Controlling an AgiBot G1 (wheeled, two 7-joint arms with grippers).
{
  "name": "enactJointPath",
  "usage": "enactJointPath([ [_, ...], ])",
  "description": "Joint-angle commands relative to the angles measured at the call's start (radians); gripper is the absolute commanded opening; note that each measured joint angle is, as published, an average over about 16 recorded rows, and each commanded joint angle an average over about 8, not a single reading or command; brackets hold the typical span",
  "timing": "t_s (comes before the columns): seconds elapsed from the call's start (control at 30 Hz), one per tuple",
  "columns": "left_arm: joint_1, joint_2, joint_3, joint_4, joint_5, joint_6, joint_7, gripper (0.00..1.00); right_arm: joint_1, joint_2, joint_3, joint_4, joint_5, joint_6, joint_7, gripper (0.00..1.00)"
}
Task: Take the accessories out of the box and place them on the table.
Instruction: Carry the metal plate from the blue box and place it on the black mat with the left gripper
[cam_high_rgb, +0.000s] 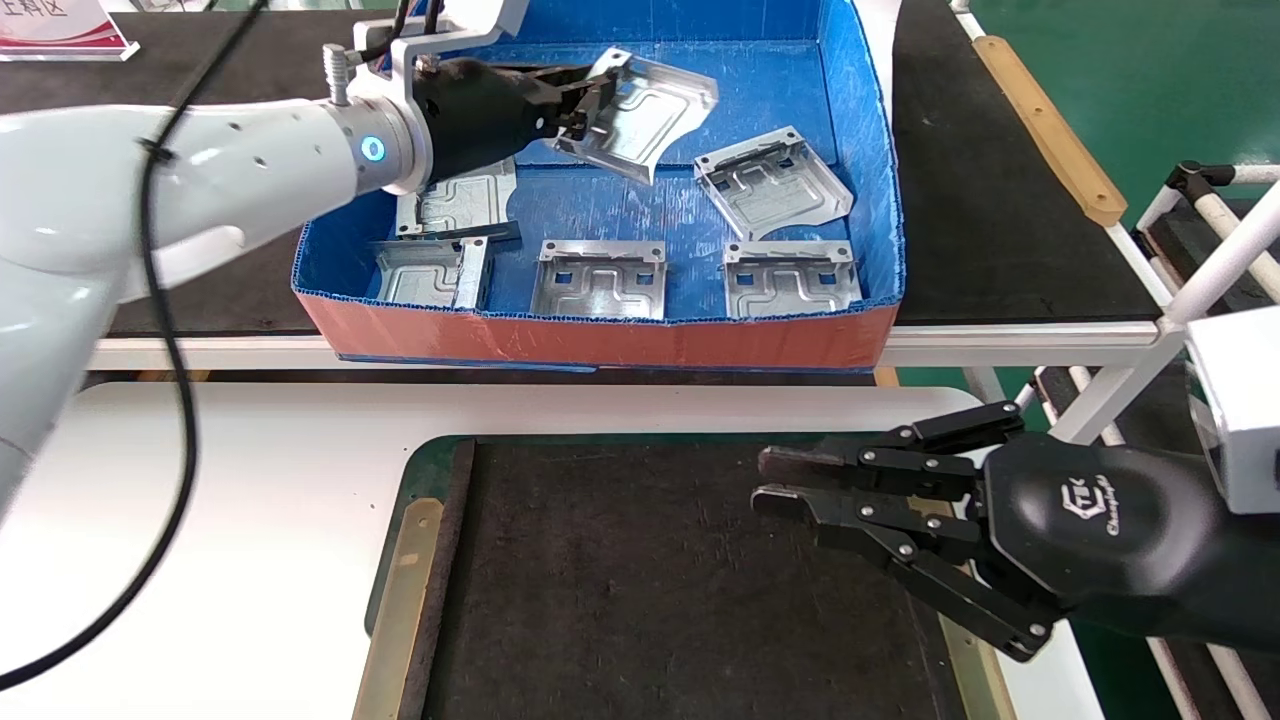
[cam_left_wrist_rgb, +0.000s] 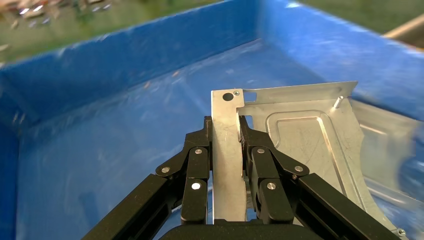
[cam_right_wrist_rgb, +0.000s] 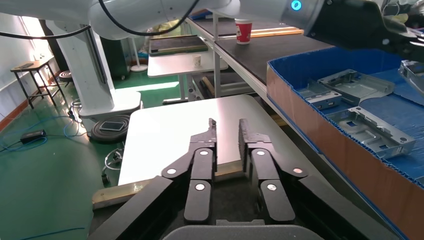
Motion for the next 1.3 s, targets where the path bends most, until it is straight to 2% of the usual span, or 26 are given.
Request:
enactJointPath([
  [0.03,-0.003,-0.016,-0.012,-0.024,-0.035,0.034,0.053,0.0,0.0,0.0,0.0,0.0,0.0,0.0,0.0,1.0],
  [0.4,0.025,-0.109,-0.141,-0.071,-0.312,0.343,0.447,0.0,0.0,0.0,0.0,0.0,0.0,0.0,0.0,1.0],
  [0.57,0.038,-0.146,-0.188,-0.033,-0.416,0.52,0.628,0.0,0.0,0.0,0.0,0.0,0.0,0.0,0.0,1.0],
  [0.73,0.034,-0.181,-0.205,0.029,-0.473,0.699,0.763,0.0,0.0,0.0,0.0,0.0,0.0,0.0,0.0,1.0],
  [1.0,0.012,-0.233,-0.188,0.123,-0.486,0.922,0.911,0.0,0.0,0.0,0.0,0.0,0.0,0.0,0.0,1.0],
  [1.17,0.029,-0.256,-0.149,0.13,-0.507,0.976,0.953,0.0,0.0,0.0,0.0,0.0,0.0,0.0,0.0,1.0],
  [1.3,0.081,-0.278,-0.088,0.071,-0.547,0.983,0.958,0.0,0.0,0.0,0.0,0.0,0.0,0.0,0.0,1.0],
])
